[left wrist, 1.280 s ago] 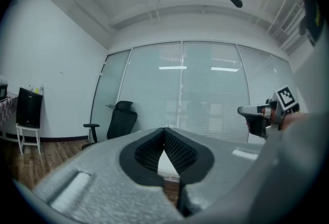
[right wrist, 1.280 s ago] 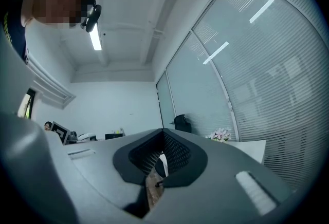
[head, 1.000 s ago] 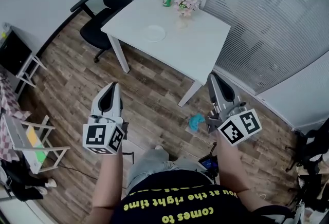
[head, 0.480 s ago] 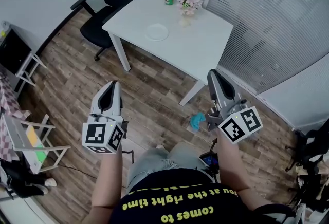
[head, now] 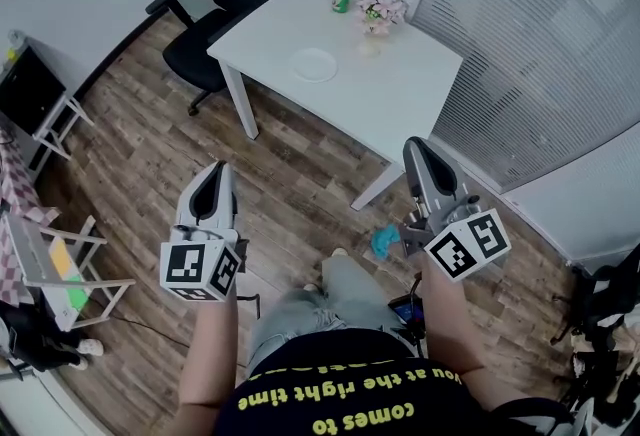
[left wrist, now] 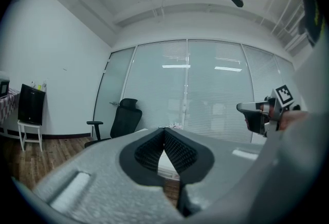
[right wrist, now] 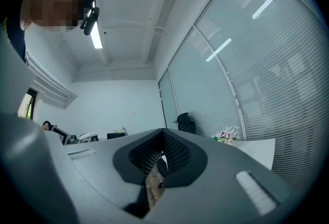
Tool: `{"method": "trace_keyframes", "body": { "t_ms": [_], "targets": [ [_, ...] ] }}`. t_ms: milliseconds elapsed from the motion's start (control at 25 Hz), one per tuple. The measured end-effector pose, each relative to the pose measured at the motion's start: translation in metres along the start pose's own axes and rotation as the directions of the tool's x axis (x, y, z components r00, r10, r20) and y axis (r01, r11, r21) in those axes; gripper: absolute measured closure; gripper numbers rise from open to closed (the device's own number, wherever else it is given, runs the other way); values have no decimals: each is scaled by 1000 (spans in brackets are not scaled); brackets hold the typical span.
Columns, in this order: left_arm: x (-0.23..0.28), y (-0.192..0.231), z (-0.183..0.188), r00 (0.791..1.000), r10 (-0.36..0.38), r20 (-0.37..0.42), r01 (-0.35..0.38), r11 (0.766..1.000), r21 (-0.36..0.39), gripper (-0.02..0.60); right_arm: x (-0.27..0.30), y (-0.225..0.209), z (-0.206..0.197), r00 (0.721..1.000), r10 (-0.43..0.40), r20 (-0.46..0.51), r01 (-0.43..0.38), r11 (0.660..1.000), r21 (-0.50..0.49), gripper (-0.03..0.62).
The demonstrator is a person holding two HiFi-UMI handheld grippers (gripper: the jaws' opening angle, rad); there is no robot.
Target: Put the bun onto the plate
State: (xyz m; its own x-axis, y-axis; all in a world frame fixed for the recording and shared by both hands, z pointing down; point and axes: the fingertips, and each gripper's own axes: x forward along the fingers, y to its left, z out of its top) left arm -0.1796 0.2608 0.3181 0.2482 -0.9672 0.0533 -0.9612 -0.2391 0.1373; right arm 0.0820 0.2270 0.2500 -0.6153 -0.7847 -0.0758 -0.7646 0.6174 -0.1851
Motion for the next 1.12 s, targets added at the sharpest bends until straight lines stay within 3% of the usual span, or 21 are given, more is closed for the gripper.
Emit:
{"method": "trace_keyframes", "body": {
  "t_ms": [720,1120],
  "targets": [
    [49,8,-2,999,42,-8,-42,999,2,581,46,-46,-2,1000,21,-7,-21,999,28,591],
    [104,13,-1,998,67,-13,-68,998,-8,581,94,-89,1,999,50,-16,-49,998,42,591]
  ]
}}
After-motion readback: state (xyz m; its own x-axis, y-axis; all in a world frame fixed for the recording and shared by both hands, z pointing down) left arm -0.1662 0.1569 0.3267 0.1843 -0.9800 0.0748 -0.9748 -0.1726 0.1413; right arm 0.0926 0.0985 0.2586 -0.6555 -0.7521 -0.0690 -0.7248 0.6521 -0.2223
